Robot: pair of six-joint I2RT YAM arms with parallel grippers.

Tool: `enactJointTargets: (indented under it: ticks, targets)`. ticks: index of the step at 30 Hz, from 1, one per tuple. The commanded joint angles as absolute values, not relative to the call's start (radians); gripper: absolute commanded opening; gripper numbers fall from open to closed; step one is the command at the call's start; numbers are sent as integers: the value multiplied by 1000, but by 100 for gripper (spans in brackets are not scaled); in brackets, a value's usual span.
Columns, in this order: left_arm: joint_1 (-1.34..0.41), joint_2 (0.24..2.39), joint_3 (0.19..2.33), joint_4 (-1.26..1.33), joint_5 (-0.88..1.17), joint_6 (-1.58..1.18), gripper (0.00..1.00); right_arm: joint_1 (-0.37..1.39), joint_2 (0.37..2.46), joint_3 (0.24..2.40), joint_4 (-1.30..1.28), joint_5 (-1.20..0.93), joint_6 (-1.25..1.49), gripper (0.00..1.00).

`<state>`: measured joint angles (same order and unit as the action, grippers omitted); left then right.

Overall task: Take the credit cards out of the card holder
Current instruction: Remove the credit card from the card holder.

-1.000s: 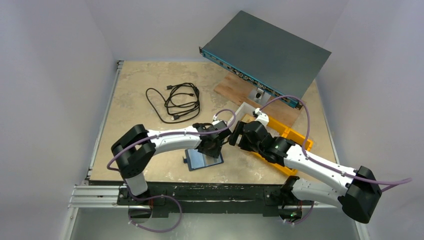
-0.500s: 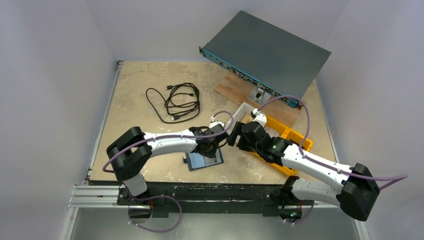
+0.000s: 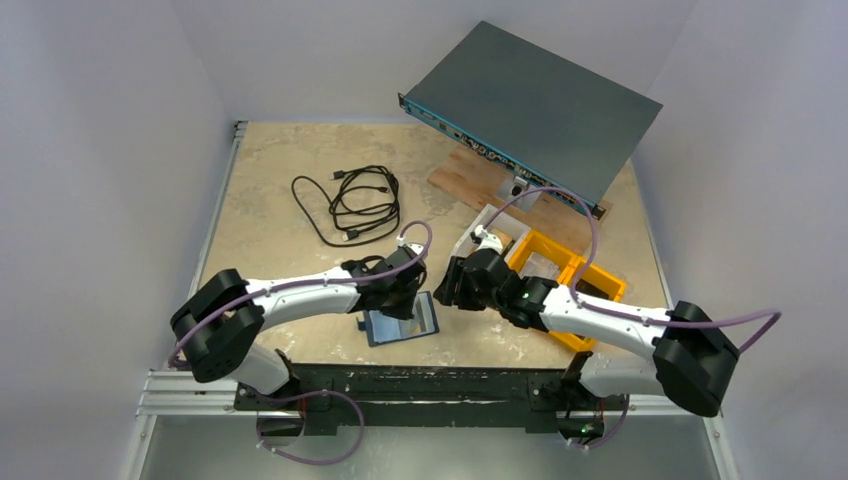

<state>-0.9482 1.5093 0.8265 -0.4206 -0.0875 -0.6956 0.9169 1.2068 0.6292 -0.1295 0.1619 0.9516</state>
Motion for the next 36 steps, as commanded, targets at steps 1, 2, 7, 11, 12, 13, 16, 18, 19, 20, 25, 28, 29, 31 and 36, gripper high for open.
enactJointTargets:
  ticks: [1,2,7,11,12,13,16,18,19,20,25,28,29,31,36]
  targets:
    - [-909,1429,777,-314,-5,-687,0,944,1262,640,-47,93,937,48]
    - [-905,1416,763,-298,22,-685,0,952,1279,648,-43,90,936,46]
    - [-871,1365,698,-227,86,-680,0,974,1352,666,-7,60,948,40]
    - [-854,1342,667,-203,110,-678,0,985,1393,676,39,42,955,39]
    - [-852,1336,661,-197,114,-677,0,989,1404,682,40,40,954,37]
    - [-850,1333,655,-192,117,-677,0,994,1417,689,39,40,953,35]
    - [-847,1317,638,-177,124,-677,0,1009,1451,712,44,35,951,33]
    - [-846,1304,632,-174,125,-678,0,1017,1478,726,52,29,951,29]
    - [-844,1299,631,-177,125,-678,0,1021,1491,735,56,24,950,28]
    - [-844,1294,629,-182,124,-678,0,1023,1503,741,58,21,952,27]
    - [-840,1257,631,-235,85,-679,12,1028,1536,756,79,5,958,24]
    - [-839,1224,645,-297,43,-683,18,1031,1540,769,83,4,955,24]
    - [-839,1207,651,-327,22,-686,18,1032,1541,775,82,4,953,24]
    - [-840,1176,667,-391,-29,-694,20,1036,1545,787,81,4,949,24]
    - [-840,1097,708,-560,-150,-724,27,1051,1582,828,72,-20,934,24]
